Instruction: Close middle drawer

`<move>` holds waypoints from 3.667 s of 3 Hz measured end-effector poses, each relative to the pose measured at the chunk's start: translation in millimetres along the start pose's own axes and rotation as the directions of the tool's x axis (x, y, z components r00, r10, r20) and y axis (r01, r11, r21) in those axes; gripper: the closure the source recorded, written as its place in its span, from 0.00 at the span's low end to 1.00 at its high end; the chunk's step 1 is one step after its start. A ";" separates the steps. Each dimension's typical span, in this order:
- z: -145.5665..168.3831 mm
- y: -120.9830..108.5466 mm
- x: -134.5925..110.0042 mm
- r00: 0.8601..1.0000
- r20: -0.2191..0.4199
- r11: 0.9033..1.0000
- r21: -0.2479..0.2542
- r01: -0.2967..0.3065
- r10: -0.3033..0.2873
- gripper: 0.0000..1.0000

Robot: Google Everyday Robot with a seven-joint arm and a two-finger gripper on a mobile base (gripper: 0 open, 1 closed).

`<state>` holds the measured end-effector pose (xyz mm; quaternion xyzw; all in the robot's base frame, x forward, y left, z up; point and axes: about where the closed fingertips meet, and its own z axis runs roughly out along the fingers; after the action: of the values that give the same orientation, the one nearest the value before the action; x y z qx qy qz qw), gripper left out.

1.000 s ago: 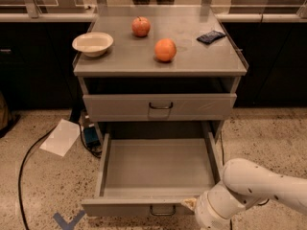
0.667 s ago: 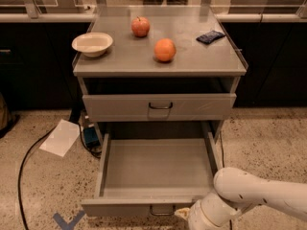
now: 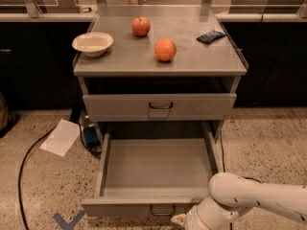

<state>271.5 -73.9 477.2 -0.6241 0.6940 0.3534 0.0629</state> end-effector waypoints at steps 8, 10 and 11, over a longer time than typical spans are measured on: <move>-8.3 -80.4 39.9 0.996 -0.050 0.996 0.057 -0.069 0.072 0.00; -39.8 -108.4 46.3 0.995 -0.057 0.986 0.146 -0.077 0.086 0.00; -30.1 -109.8 47.3 0.994 -0.064 0.989 0.121 -0.079 0.088 0.00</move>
Offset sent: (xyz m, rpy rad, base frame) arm 0.0770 -0.0289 -0.0010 -0.0962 -0.0614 -0.0249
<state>372.1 -126.7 429.3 -0.6016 0.7411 0.2919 0.0608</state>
